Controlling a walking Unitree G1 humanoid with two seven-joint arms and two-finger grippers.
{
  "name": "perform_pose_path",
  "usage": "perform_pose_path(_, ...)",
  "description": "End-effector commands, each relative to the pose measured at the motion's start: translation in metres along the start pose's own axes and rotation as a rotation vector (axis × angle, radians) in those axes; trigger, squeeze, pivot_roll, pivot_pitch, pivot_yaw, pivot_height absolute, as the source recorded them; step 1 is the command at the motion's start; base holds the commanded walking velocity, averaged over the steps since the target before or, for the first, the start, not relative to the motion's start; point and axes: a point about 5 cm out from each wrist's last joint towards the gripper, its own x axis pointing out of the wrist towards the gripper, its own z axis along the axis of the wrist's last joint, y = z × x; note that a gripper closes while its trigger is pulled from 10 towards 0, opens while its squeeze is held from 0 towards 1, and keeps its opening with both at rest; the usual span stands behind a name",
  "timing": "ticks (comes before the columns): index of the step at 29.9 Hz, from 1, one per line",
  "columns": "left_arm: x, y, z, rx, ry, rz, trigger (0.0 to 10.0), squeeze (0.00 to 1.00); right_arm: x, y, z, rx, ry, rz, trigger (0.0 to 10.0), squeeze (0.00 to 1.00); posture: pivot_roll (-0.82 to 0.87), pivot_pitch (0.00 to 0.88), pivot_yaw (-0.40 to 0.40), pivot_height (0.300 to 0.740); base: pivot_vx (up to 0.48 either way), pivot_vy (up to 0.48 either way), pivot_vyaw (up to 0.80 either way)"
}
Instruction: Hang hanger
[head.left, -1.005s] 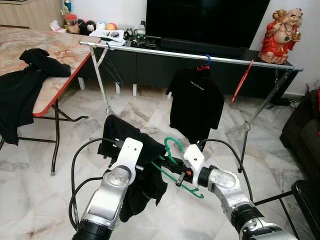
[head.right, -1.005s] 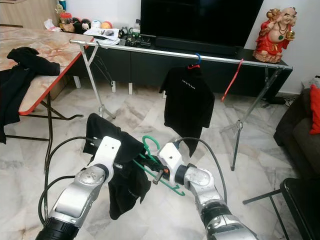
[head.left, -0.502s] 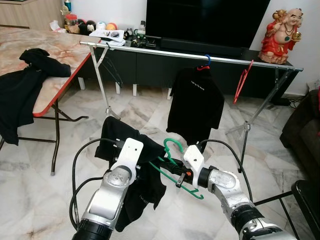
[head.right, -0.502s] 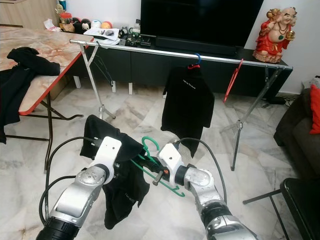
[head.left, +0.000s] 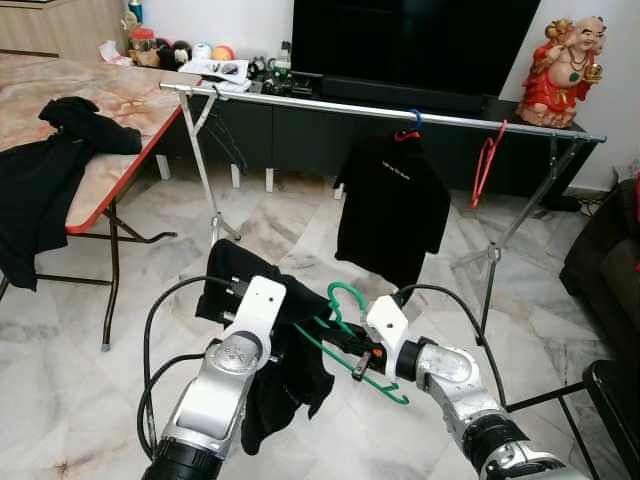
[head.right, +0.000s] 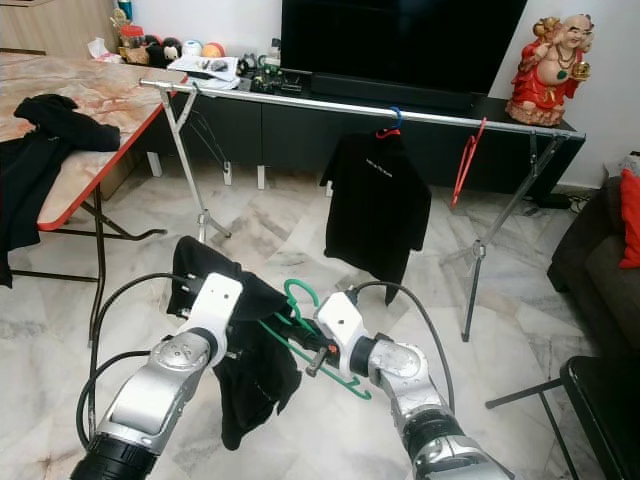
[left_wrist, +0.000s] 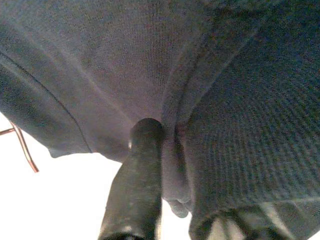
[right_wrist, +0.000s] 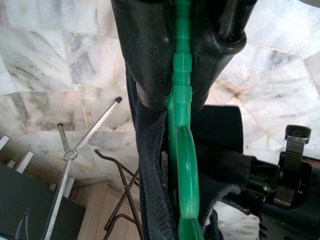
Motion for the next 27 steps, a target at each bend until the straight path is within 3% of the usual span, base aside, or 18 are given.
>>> perform_pose_path(1, 0.001, -0.004, 0.005, 0.011, -0.019, -0.021, 0.0, 0.00, -0.002, -0.002, 0.004, -0.031, -0.010, -0.009, 0.0, 0.00, 0.18, 0.038, -0.127, 0.740, 0.000, 0.000, 0.00)
perform_pose_path(16, 0.000, -0.001, 0.005, 0.018, -0.022, -0.002, 0.0, 0.00, -0.008, 0.002, -0.016, -0.064, 0.112, 0.003, 0.0, 0.00, 0.18, 0.040, -0.130, 0.740, 0.000, 0.000, 0.00)
perform_pose_path(27, 0.001, 0.009, 0.000, 0.009, -0.006, 0.044, 0.0, 0.00, -0.032, 0.012, -0.054, -0.129, 0.372, 0.127, 0.0, 0.00, 0.18, 0.036, -0.131, 0.740, 0.000, 0.000, 0.00)
